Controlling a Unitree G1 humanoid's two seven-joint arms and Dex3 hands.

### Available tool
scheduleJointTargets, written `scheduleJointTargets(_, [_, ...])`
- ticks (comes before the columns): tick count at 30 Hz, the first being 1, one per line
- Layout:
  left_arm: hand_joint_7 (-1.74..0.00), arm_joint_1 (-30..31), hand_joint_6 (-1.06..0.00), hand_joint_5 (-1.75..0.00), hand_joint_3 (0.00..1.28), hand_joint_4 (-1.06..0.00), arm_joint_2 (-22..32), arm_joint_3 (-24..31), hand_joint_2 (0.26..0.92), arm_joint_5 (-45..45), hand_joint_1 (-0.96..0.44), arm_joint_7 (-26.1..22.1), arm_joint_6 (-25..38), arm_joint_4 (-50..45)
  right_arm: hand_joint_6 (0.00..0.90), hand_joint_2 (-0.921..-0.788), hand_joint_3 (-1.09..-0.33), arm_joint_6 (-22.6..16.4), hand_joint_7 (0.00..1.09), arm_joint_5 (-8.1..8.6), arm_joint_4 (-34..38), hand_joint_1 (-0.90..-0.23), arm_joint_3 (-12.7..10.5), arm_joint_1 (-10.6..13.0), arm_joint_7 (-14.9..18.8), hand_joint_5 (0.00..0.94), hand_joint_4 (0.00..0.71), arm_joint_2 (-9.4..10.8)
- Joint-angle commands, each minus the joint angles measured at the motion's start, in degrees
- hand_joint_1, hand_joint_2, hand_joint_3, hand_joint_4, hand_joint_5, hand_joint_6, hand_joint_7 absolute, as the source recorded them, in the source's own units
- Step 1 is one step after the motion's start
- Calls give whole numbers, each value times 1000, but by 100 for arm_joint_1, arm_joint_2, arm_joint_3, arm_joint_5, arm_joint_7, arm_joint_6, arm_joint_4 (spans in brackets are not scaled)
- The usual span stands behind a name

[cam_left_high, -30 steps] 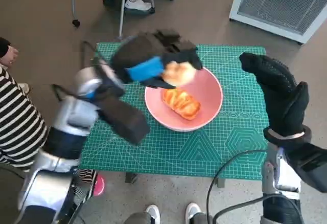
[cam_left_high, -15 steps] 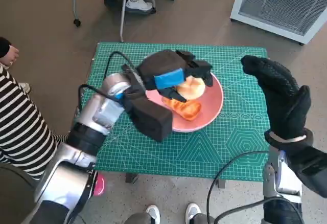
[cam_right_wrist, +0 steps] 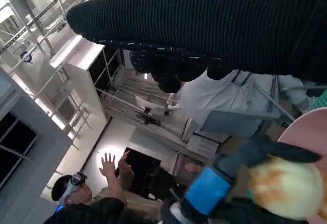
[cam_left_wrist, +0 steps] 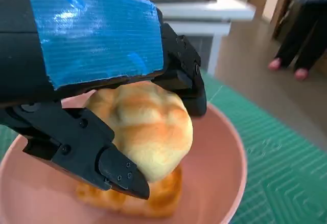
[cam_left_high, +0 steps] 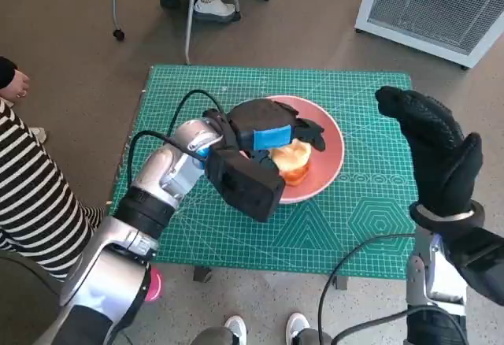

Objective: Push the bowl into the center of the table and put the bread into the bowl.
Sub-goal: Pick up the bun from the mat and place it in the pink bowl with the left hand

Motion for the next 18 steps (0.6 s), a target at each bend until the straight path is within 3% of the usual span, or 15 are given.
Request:
scheduleJointTargets(1, [-45,-70,-310,-4,2,-257,73,118,771,-234,-266,-289,51,-140,75,-921,-700,126,510,-89,3,-755,16,39,-101,2,156,7])
scheduleJointTargets(10, [-5,26,-258,-1,4,-148,148,484,777,-832,-397,-643,42,-85,77,-921,-699,121,509,-176,59,-748,40,-43,-167,3,157,-27])
scheduleJointTargets(18, [-15,81,-284,0,28,-121,222,964,853,-1538,-551,-846,-153,117,73,-921,-701,112,503,-238,122,-749,67,-129,-193,3,159,-9])
